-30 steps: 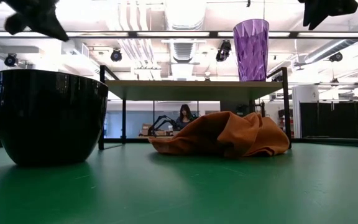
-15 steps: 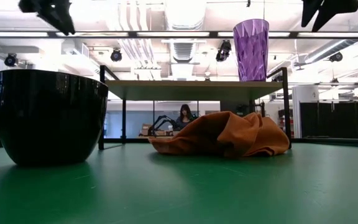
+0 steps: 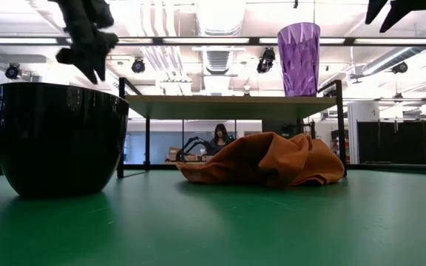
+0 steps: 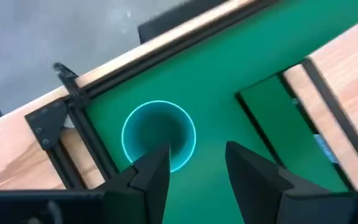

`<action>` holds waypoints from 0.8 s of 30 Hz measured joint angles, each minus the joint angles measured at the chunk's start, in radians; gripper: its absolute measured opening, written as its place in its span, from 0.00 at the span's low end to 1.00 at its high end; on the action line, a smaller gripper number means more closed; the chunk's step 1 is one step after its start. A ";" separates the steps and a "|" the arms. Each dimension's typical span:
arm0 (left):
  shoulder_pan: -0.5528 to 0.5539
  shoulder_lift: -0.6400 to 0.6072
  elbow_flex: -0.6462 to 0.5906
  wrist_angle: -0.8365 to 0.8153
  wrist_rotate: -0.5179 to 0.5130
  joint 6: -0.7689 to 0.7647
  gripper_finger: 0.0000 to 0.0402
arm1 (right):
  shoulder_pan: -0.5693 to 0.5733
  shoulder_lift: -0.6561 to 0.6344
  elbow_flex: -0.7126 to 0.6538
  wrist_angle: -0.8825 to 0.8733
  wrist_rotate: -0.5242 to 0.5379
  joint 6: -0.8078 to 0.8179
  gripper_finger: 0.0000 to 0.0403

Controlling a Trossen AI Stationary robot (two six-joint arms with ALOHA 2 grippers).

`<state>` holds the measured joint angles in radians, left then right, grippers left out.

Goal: Stack small to large cups/mugs on shelf
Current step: Put the green cup on the shelf

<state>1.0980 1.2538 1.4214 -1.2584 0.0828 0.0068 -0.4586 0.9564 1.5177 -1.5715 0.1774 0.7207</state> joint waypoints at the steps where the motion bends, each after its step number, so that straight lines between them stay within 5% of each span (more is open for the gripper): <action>1: 0.000 0.018 0.002 0.001 -0.024 0.001 0.35 | 0.000 -0.002 0.000 0.000 0.000 0.007 0.49; 6: 0.000 0.094 -0.006 -0.014 -0.140 -0.022 0.35 | 0.000 -0.005 0.000 0.000 0.007 0.020 0.49; 24: 0.000 0.236 -0.095 0.059 -0.195 -0.054 0.35 | 0.000 0.022 -0.001 0.011 0.033 0.003 0.49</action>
<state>1.0977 1.4899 1.3260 -1.1993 -0.1121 -0.0467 -0.4583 0.9787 1.5169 -1.5604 0.2101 0.7240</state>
